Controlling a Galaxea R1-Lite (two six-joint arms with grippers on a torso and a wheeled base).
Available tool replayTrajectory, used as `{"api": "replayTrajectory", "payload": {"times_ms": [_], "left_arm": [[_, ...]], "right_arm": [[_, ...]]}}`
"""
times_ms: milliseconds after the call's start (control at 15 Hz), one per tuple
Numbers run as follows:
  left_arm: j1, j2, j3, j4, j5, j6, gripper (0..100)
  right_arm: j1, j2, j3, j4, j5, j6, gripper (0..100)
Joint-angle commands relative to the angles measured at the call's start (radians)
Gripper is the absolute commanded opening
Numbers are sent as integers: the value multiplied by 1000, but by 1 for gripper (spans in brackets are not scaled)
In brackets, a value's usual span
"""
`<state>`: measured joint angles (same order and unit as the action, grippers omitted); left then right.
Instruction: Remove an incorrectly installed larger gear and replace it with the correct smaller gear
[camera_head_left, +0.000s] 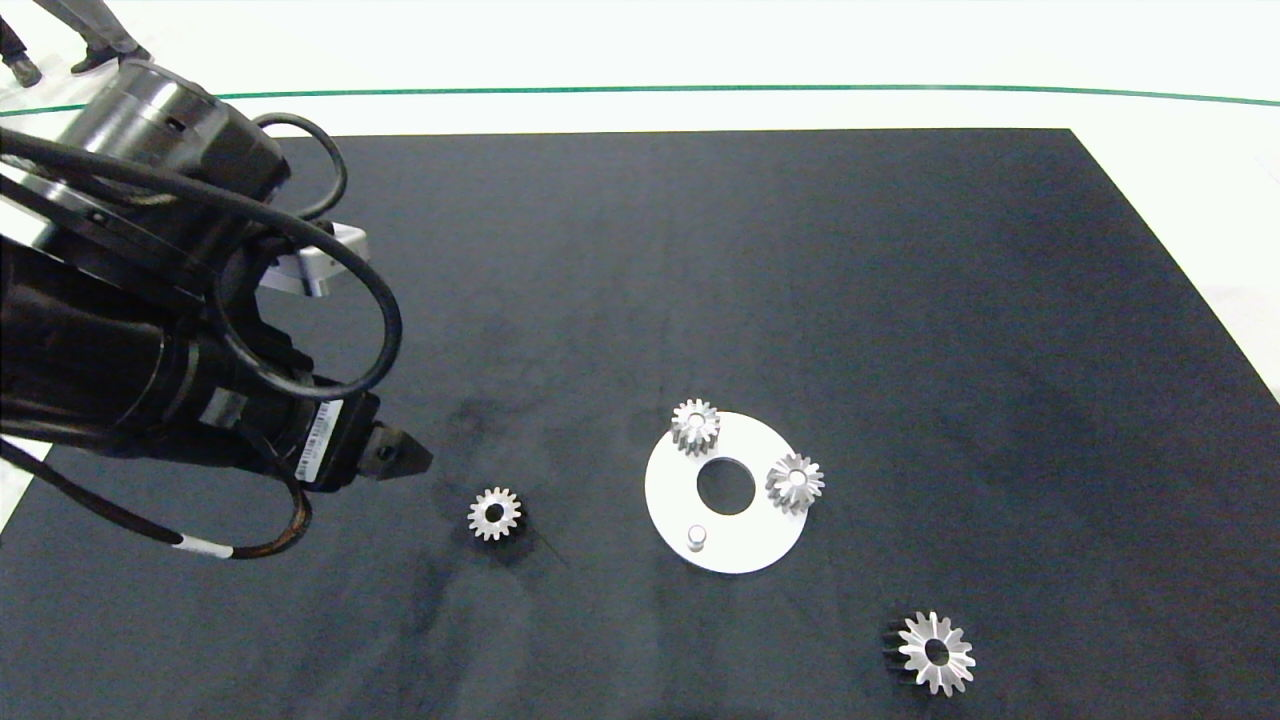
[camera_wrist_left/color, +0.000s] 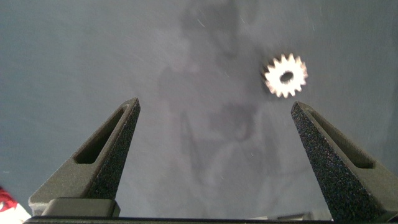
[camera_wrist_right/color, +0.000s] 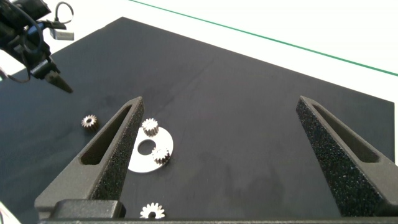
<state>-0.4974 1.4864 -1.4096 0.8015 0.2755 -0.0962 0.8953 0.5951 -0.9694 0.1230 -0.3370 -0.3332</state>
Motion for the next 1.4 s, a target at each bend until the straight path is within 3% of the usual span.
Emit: {"api": "replayTrajectory", "payload": {"times_ms": [67,200,333,400,467,1000,1133,1400], "left_arm": [[-81,3,118,-27,8,-10,100],[-148,-1,187,-122,8,10,100],[-156,8,193,-136,8,58,100],[-147,25,192,-139,8,107,100],[-145,37,189,-140,8,118,100],[-162,146,187,-200,11,136,100],[-178,169,187,-231,30,138,100],[-188,204,181,-243,36,162,100]], "right_arm": [[1,9,6,0,0,-3,100],[1,6,6,0,0,-3,100],[1,6,4,0,0,-1,100],[2,6,6,1,1,-1,100],[2,8,6,1,1,0,100],[10,3,6,1,0,0,100],[10,5,8,1,0,0,100],[10,3,14,1,0,0,100]]}}
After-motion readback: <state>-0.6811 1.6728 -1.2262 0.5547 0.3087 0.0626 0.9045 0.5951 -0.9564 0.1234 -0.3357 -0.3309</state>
